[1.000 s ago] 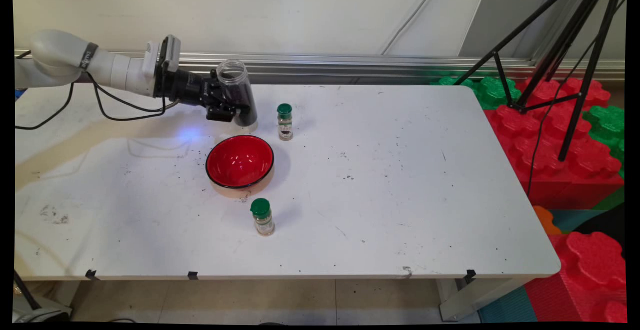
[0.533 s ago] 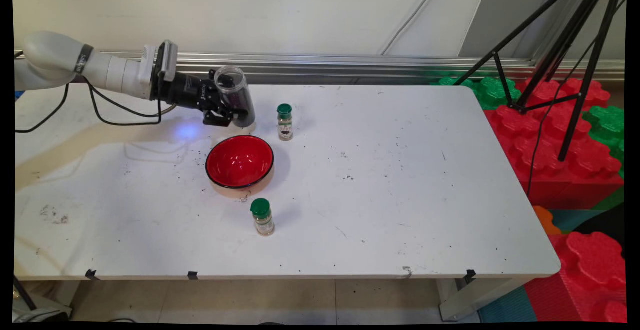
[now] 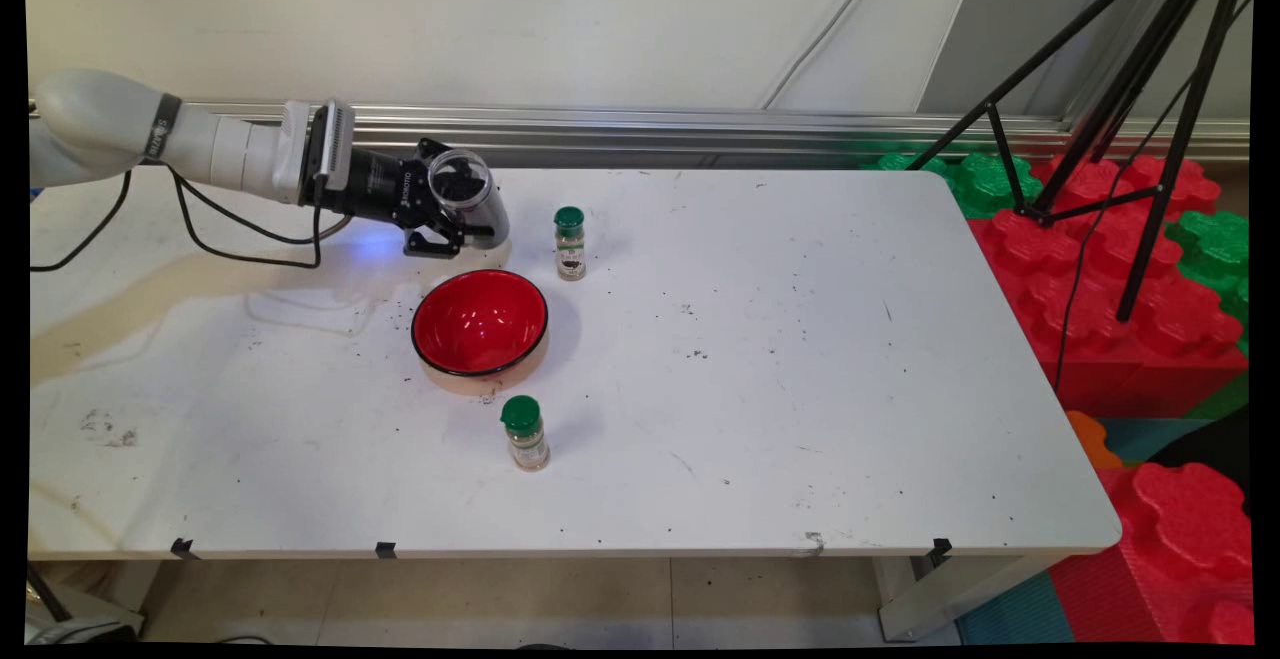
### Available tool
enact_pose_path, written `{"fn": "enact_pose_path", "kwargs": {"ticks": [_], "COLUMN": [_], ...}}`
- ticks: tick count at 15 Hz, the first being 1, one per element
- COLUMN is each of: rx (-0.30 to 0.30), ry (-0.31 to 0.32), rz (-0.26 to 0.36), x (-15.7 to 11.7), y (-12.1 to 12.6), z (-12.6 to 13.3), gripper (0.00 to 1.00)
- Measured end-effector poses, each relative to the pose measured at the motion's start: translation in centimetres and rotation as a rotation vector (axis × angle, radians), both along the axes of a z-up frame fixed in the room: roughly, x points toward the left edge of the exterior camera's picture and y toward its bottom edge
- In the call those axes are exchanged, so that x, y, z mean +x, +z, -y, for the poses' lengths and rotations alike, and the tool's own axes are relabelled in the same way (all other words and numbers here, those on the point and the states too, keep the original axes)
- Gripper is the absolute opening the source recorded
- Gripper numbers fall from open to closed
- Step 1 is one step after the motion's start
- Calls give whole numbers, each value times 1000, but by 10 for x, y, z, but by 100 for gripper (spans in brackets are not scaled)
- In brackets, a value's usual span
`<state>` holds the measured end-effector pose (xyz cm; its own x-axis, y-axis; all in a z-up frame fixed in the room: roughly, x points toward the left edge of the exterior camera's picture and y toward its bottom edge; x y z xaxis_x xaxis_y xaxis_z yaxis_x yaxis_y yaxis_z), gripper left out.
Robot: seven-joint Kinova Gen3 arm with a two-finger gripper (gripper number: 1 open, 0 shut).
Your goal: Pour the black seasoning powder in the red bowl
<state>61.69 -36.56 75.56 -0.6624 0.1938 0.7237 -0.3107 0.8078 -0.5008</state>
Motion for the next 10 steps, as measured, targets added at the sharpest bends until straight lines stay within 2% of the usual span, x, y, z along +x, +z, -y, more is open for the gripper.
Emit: {"fn": "enact_pose_path", "kwargs": {"ticks": [10], "rx": [-156], "ry": [-82], "rz": [145], "x": [-6], "y": [1], "z": [-7], "gripper": [0]}}
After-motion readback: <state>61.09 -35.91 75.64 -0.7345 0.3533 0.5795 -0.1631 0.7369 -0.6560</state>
